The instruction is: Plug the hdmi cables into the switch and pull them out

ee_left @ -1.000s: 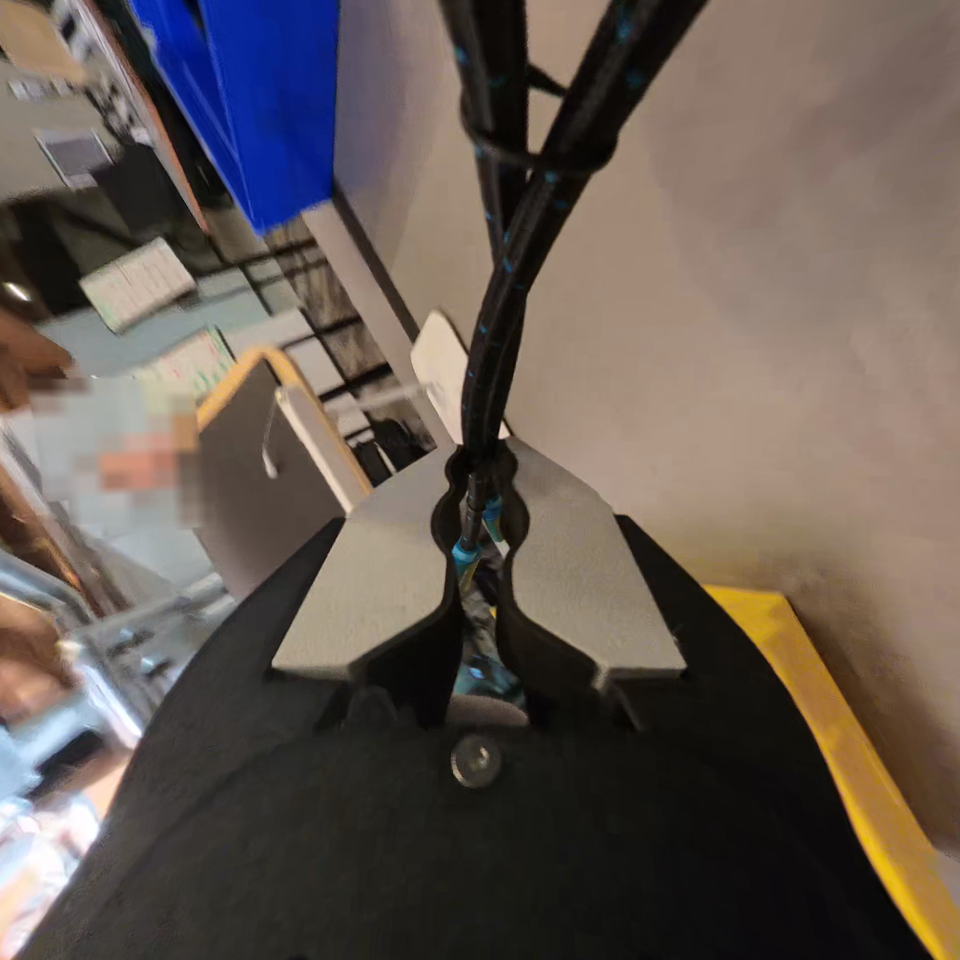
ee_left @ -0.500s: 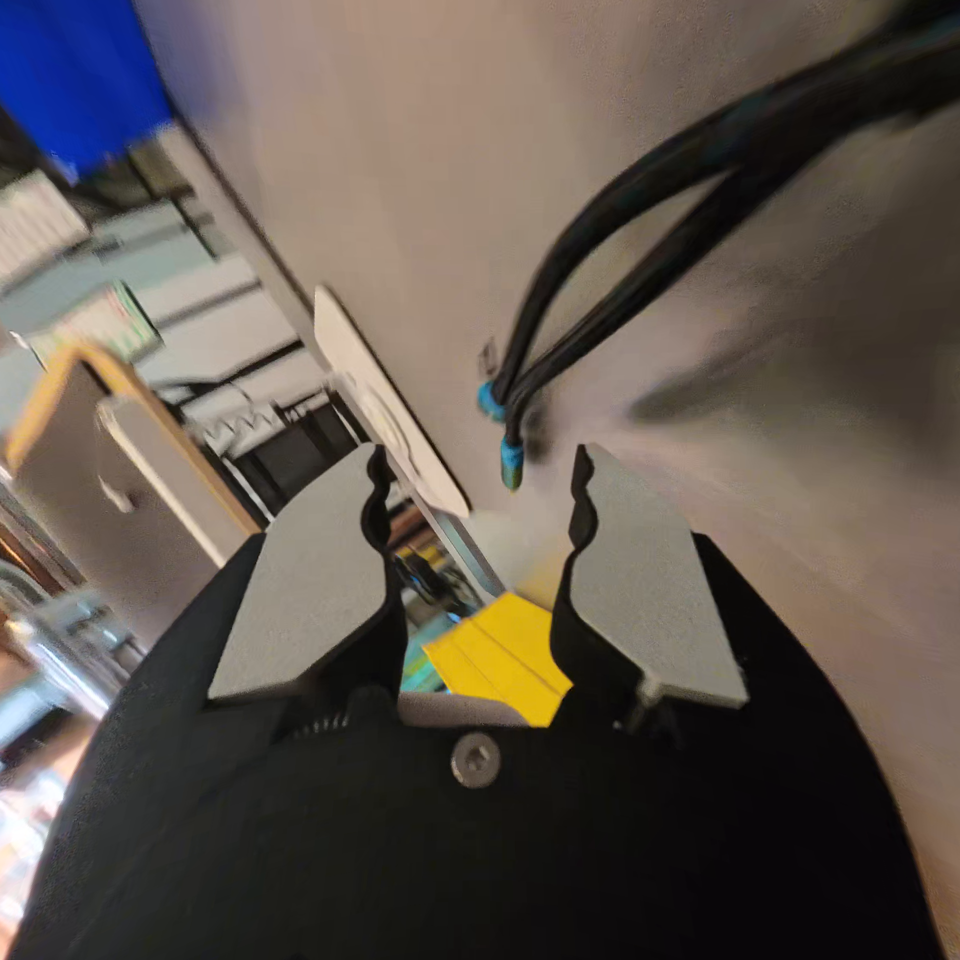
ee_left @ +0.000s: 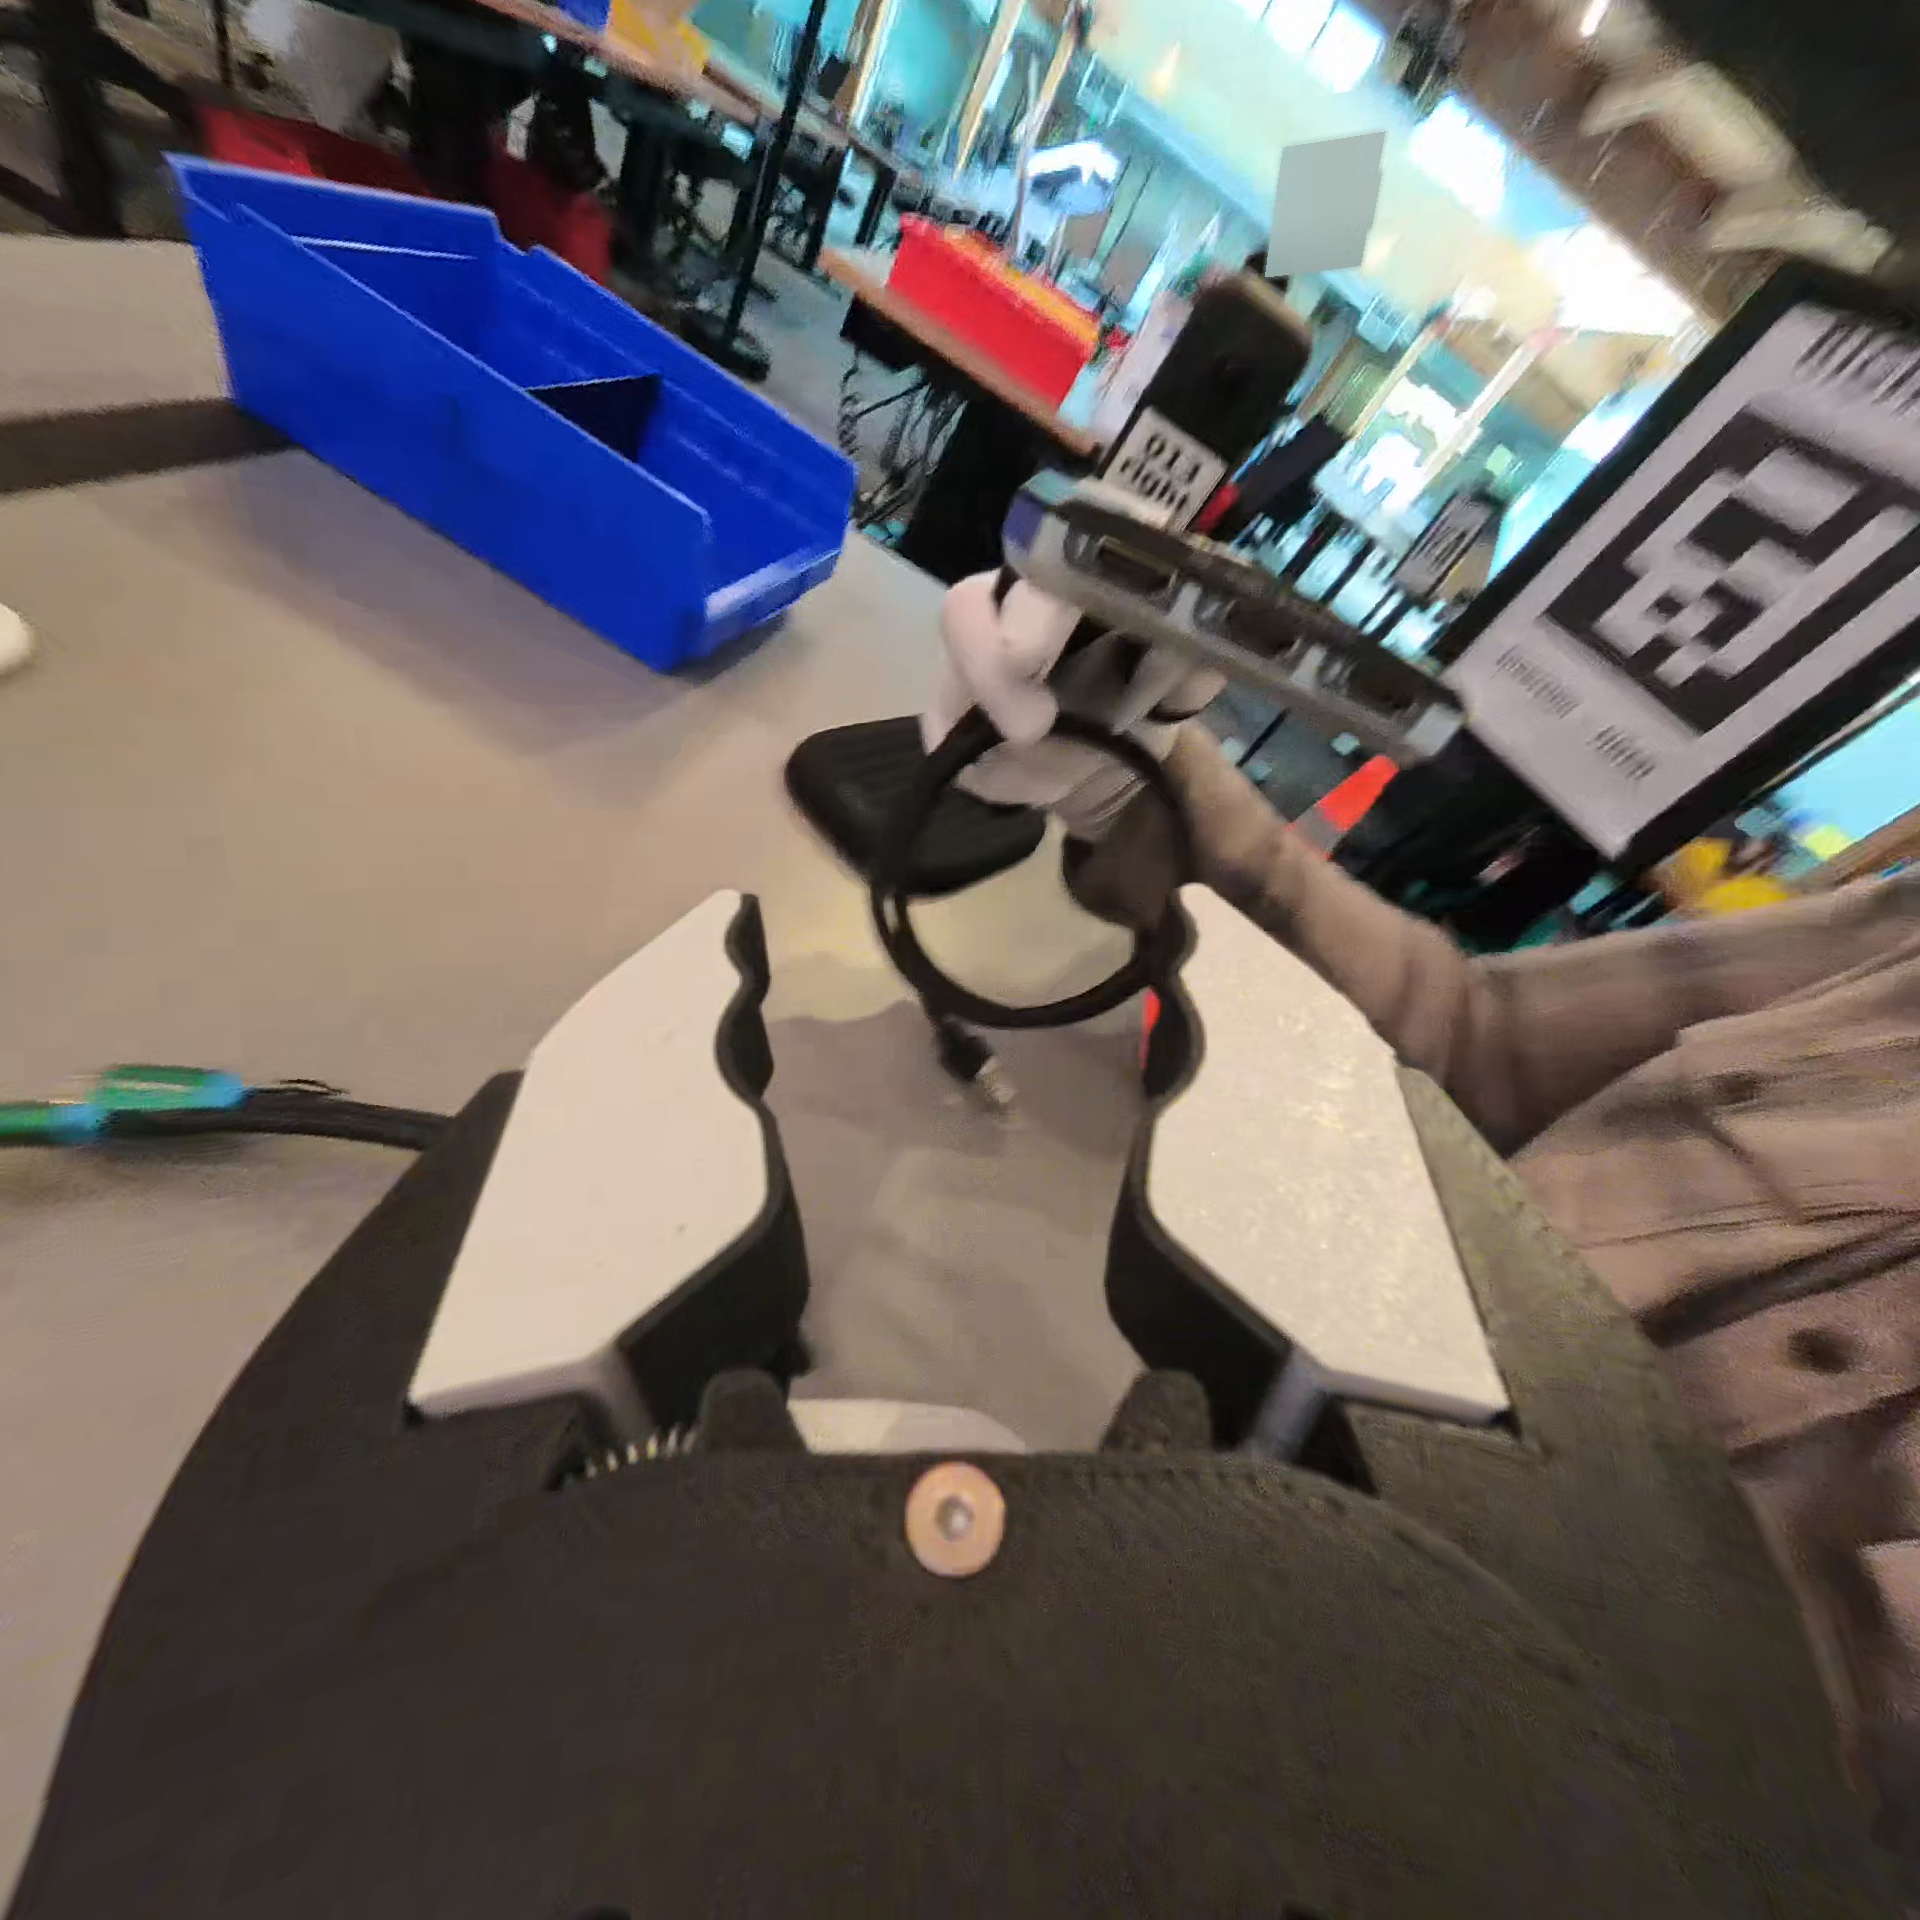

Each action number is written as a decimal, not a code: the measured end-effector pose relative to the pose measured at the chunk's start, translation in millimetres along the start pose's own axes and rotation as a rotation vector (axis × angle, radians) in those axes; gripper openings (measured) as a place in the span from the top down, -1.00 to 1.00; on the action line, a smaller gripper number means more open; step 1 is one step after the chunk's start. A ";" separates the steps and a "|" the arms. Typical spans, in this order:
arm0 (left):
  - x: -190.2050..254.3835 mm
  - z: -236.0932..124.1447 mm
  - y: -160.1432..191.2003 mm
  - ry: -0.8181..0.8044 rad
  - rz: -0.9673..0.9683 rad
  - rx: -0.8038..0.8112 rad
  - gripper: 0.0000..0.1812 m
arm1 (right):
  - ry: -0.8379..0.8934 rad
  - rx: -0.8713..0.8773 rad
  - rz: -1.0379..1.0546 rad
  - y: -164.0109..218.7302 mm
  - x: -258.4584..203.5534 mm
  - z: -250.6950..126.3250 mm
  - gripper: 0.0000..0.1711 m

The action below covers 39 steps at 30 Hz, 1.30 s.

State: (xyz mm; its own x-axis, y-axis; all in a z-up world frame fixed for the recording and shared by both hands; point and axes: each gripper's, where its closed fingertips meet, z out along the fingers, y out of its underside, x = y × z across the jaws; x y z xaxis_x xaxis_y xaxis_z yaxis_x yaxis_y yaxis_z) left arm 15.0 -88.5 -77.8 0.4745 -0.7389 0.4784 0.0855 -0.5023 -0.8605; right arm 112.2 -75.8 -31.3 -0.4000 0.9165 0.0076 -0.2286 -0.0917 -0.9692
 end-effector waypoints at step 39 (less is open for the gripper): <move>36.9 2.8 65.6 -0.127 -0.365 0.294 0.75 | 0.158 -1.161 -0.683 146.5 2.3 79.4 0.50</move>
State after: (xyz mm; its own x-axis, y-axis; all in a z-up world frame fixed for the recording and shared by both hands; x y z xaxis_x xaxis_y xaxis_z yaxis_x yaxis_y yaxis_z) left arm 40.6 -147.5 -117.1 0.4693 -0.4677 0.7490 0.5014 -0.5571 -0.6621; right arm 7.4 -118.1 -153.8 -0.3856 0.6884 0.6143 0.5669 0.7021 -0.4309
